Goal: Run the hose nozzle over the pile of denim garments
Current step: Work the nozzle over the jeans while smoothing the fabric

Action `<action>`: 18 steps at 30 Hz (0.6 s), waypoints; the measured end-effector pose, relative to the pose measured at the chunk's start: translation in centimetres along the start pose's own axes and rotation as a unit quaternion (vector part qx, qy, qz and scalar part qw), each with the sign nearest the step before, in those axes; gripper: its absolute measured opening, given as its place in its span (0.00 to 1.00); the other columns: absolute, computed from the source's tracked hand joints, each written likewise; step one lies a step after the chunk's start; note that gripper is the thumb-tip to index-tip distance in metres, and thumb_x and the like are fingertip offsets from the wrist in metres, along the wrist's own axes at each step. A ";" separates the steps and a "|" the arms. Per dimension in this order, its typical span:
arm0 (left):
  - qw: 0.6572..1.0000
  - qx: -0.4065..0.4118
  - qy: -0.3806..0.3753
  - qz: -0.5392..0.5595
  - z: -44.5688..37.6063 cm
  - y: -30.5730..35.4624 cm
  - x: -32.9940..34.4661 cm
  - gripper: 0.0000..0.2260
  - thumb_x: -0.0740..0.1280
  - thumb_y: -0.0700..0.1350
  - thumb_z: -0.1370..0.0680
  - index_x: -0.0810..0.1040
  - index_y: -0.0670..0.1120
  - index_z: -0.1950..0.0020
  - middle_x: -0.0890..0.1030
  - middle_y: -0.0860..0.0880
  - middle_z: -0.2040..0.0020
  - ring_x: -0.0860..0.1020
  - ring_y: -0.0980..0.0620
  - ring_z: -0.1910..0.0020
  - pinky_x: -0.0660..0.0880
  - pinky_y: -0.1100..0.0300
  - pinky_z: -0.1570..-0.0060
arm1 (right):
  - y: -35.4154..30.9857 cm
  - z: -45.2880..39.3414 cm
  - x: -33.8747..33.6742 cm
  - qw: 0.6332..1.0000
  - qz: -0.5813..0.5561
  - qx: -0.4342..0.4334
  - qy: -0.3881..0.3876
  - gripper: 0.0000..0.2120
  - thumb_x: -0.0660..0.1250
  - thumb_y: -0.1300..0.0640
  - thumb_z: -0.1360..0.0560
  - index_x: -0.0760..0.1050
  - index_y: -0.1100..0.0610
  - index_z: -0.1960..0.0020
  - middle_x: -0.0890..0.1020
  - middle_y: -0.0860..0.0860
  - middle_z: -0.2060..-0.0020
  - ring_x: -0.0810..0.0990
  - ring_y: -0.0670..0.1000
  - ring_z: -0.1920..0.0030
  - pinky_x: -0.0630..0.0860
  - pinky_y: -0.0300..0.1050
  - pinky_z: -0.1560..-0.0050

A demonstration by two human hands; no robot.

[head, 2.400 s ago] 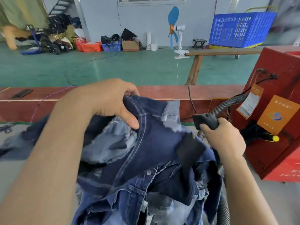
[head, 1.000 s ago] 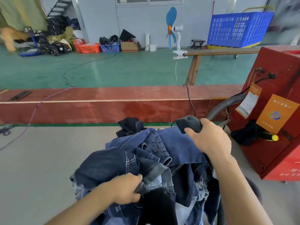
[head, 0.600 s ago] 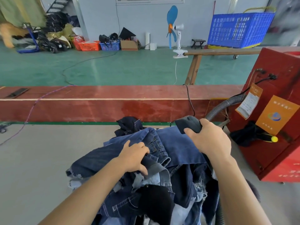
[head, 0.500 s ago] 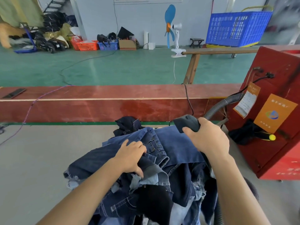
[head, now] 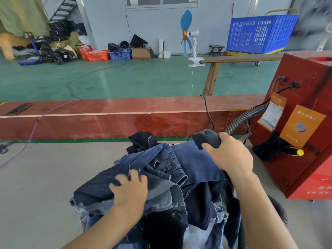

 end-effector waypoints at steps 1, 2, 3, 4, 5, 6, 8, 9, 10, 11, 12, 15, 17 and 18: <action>1.000 -0.017 -0.006 0.020 0.0 -1.0 -0.3 0.24 0.67 0.40 0.23 0.61 0.45 0.30 0.66 0.40 0.33 0.72 0.39 0.37 0.72 0.51 0.44 | 0.0 0.0 0.0 1.000 -0.001 0.000 0.000 0.14 0.64 0.44 0.24 0.70 0.55 0.52 0.77 0.50 0.62 0.76 0.55 0.60 0.68 0.45 0.64; 0.998 -0.020 0.002 0.058 -0.3 -1.8 -1.2 0.20 0.65 0.38 0.23 0.65 0.45 0.32 0.72 0.42 0.37 0.75 0.42 0.41 0.73 0.55 0.49 | 0.0 0.0 -0.1 1.000 -0.002 0.001 0.001 0.14 0.64 0.44 0.24 0.70 0.55 0.52 0.77 0.50 0.63 0.76 0.55 0.61 0.68 0.45 0.64; 0.994 -0.017 0.027 0.107 -0.5 -2.6 -2.7 0.16 0.63 0.37 0.22 0.70 0.46 0.36 0.76 0.45 0.42 0.77 0.46 0.45 0.71 0.59 0.53 | 0.1 0.0 -0.2 1.000 -0.003 0.005 0.002 0.14 0.64 0.43 0.24 0.70 0.55 0.52 0.76 0.49 0.64 0.75 0.54 0.61 0.67 0.44 0.66; 0.983 -0.013 0.067 0.168 -0.6 -3.5 -4.6 0.14 0.61 0.35 0.22 0.73 0.49 0.40 0.78 0.47 0.47 0.77 0.49 0.50 0.69 0.61 0.55 | 0.2 0.1 -0.3 1.000 -0.005 0.010 0.004 0.14 0.64 0.43 0.25 0.69 0.55 0.53 0.75 0.48 0.65 0.74 0.54 0.63 0.65 0.44 0.68; 0.966 -0.008 0.115 0.232 -0.3 -4.3 -6.7 0.16 0.59 0.33 0.23 0.75 0.51 0.42 0.78 0.48 0.49 0.75 0.50 0.54 0.68 0.64 0.57 | 0.4 0.1 -0.5 1.000 -0.009 0.017 0.008 0.14 0.64 0.43 0.25 0.69 0.54 0.53 0.74 0.47 0.66 0.73 0.53 0.64 0.63 0.43 0.70; 0.941 0.001 0.167 0.293 0.3 -4.8 -9.3 0.19 0.58 0.30 0.24 0.78 0.50 0.43 0.80 0.48 0.50 0.74 0.53 0.58 0.67 0.67 0.58 | 0.6 0.0 -0.7 0.999 -0.014 0.026 0.014 0.14 0.65 0.43 0.25 0.69 0.54 0.53 0.73 0.46 0.67 0.71 0.52 0.65 0.61 0.42 0.71; 0.869 0.061 0.295 0.392 3.1 -5.2 -15.2 0.23 0.57 0.26 0.28 0.83 0.46 0.45 0.82 0.52 0.50 0.71 0.64 0.67 0.65 0.76 0.62 | 1.2 0.0 -1.3 0.998 -0.022 0.046 0.026 0.14 0.65 0.43 0.25 0.70 0.54 0.52 0.72 0.46 0.67 0.70 0.51 0.66 0.61 0.42 0.70; 0.827 0.102 0.350 0.429 4.8 -5.3 -18.0 0.24 0.57 0.25 0.31 0.84 0.46 0.47 0.81 0.54 0.52 0.71 0.68 0.70 0.64 0.80 0.64 | 1.5 0.0 -1.5 0.998 -0.024 0.055 0.031 0.14 0.65 0.44 0.25 0.70 0.54 0.51 0.73 0.47 0.67 0.71 0.53 0.65 0.63 0.43 0.68; 0.785 0.134 0.393 0.460 6.2 -5.6 -20.6 0.25 0.57 0.25 0.32 0.84 0.47 0.50 0.81 0.56 0.55 0.71 0.69 0.71 0.64 0.82 0.65 | 1.8 0.1 -1.7 0.997 -0.028 0.063 0.036 0.14 0.65 0.44 0.25 0.70 0.55 0.50 0.74 0.49 0.66 0.73 0.56 0.63 0.65 0.44 0.66; 0.743 0.155 0.424 0.494 7.2 -6.2 -22.8 0.25 0.57 0.25 0.32 0.83 0.50 0.53 0.81 0.57 0.58 0.72 0.69 0.71 0.64 0.81 0.66 | 2.0 0.1 -2.0 0.996 -0.033 0.070 0.041 0.14 0.65 0.44 0.25 0.71 0.55 0.50 0.76 0.51 0.64 0.74 0.57 0.62 0.67 0.45 0.64; 0.694 0.177 0.440 0.541 7.6 -6.9 -24.6 0.24 0.58 0.25 0.30 0.82 0.53 0.55 0.81 0.60 0.61 0.72 0.68 0.70 0.65 0.78 0.67 | 2.3 0.2 -2.3 0.995 -0.039 0.078 0.049 0.15 0.65 0.44 0.25 0.71 0.55 0.50 0.78 0.53 0.63 0.75 0.57 0.61 0.68 0.46 0.62; 0.561 0.255 0.446 0.648 7.2 -8.1 -27.6 0.23 0.57 0.25 0.29 0.80 0.52 0.59 0.80 0.62 0.67 0.74 0.65 0.67 0.69 0.73 0.66 | 3.4 0.1 -3.3 0.992 -0.056 0.094 0.056 0.13 0.64 0.47 0.24 0.71 0.57 0.48 0.80 0.59 0.56 0.74 0.58 0.59 0.69 0.48 0.58; 0.567 0.274 0.449 0.634 5.9 -7.9 -27.0 0.25 0.56 0.24 0.30 0.79 0.53 0.54 0.81 0.64 0.66 0.75 0.68 0.65 0.69 0.75 0.63 | 4.2 0.0 -3.9 0.991 -0.064 0.102 0.054 0.09 0.61 0.55 0.21 0.71 0.58 0.44 0.79 0.61 0.52 0.76 0.61 0.55 0.70 0.50 0.56; 0.587 0.272 0.436 0.626 4.6 -7.6 -25.7 0.25 0.57 0.23 0.31 0.80 0.51 0.51 0.81 0.65 0.65 0.76 0.69 0.63 0.70 0.75 0.61 | 4.7 0.1 -4.2 0.990 -0.064 0.112 0.063 0.07 0.60 0.57 0.21 0.71 0.59 0.45 0.78 0.62 0.53 0.75 0.62 0.55 0.69 0.51 0.57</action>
Point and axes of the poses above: each hand's wrist, its own z-axis away from the middle knuckle, its own x-axis out of the palm, y = z × x, the point moved 10 cm from there along -z, towards the middle knuckle
